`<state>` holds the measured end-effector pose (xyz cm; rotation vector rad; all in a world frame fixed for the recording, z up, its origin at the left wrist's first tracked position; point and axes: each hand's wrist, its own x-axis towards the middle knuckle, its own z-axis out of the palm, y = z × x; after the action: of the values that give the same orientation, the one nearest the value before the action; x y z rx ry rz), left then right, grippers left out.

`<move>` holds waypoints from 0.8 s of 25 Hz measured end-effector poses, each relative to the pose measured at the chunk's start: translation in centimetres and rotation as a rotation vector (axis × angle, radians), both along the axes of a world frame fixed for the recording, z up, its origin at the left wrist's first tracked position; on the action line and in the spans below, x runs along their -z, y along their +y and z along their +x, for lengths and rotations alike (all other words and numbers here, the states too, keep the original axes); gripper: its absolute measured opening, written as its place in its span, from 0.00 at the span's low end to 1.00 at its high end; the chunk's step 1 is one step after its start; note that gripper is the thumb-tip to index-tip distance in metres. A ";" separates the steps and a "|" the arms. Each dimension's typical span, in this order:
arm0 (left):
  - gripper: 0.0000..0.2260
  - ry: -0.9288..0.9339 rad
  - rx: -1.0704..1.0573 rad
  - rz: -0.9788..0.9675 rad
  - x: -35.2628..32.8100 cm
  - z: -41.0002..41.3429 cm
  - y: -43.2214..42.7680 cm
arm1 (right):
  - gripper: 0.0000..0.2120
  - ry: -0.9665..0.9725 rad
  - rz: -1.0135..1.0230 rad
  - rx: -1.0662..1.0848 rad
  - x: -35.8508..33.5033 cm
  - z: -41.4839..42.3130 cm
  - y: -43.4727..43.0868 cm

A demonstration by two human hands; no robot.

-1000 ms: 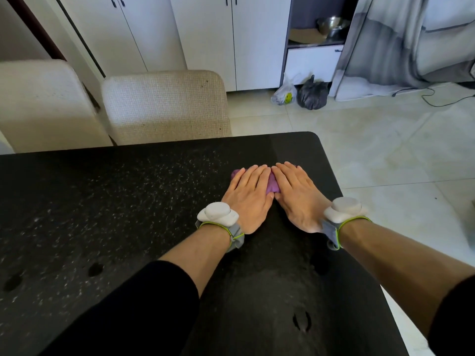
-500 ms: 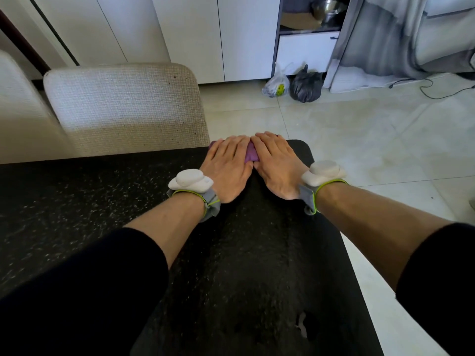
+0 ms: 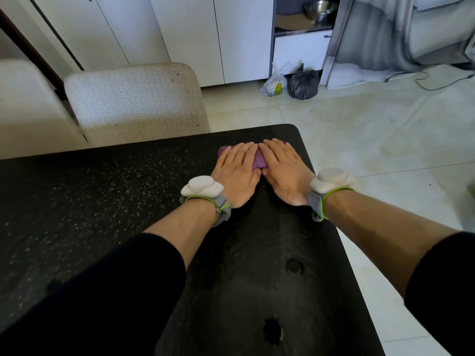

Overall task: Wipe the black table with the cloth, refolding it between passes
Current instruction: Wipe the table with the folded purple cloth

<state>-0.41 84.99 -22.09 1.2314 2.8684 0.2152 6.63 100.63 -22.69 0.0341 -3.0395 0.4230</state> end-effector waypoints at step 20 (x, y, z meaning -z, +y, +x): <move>0.35 0.002 0.107 -0.013 0.0 16.4 -4.0 | 0.29 -0.039 0.033 0.022 0.3 17.3 -2.9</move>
<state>15.96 80.98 -22.13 1.3782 2.7901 0.1934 23.93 97.68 -22.99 -0.0063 -3.0825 0.3760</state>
